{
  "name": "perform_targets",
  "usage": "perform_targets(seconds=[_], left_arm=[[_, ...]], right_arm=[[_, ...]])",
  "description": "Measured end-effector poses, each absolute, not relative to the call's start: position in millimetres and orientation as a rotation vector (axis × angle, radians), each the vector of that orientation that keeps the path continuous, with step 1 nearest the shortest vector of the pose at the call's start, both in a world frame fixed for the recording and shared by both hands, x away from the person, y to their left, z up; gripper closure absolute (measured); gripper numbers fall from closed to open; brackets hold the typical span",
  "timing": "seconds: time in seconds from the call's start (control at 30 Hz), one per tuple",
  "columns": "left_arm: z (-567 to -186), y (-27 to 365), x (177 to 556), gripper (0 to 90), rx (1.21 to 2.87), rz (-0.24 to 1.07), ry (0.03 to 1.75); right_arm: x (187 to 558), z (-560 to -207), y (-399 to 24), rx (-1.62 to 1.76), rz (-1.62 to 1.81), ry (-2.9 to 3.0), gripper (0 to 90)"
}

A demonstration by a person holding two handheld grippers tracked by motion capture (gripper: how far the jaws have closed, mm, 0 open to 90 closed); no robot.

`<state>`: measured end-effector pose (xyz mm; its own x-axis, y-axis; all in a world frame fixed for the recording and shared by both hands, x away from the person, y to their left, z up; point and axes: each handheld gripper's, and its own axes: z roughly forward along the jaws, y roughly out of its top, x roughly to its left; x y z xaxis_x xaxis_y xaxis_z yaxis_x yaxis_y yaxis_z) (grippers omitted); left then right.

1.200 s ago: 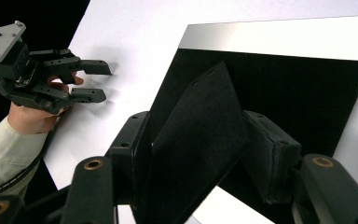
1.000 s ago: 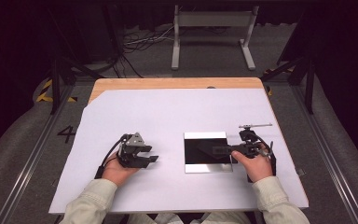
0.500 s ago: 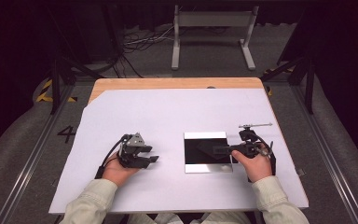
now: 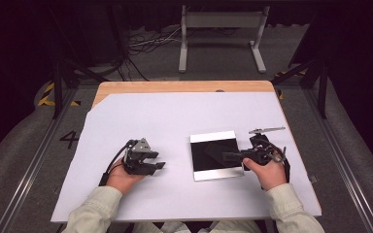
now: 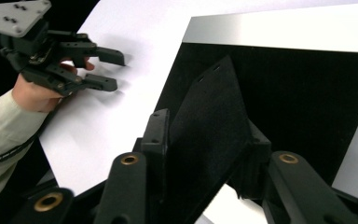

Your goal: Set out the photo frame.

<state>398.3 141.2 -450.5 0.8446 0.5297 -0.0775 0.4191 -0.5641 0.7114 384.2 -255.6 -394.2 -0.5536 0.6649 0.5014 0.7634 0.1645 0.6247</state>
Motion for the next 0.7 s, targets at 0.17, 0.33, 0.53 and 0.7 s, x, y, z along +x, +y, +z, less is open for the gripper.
perform_targets(seconds=[0.17,0.33,0.53,0.7], left_arm=[[-450.4,141.4,398.0,49.3,2.245,0.183,0.690],[-450.4,141.3,398.1,49.3,2.248,0.185,0.687],[-450.5,141.1,398.0,49.3,2.251,0.186,0.686],[-450.6,141.2,398.0,49.3,2.247,0.188,0.688]], right_arm=[[379.1,-385.7,-254.9,-1.339,-1.352,-2.355,69.3],[374.6,-377.6,-254.4,-1.253,-1.345,-2.355,76.4],[368.8,-369.3,-247.9,-1.151,-1.363,-2.412,82.0],[366.2,-365.7,-245.5,-1.098,-1.415,-2.392,87.0]])
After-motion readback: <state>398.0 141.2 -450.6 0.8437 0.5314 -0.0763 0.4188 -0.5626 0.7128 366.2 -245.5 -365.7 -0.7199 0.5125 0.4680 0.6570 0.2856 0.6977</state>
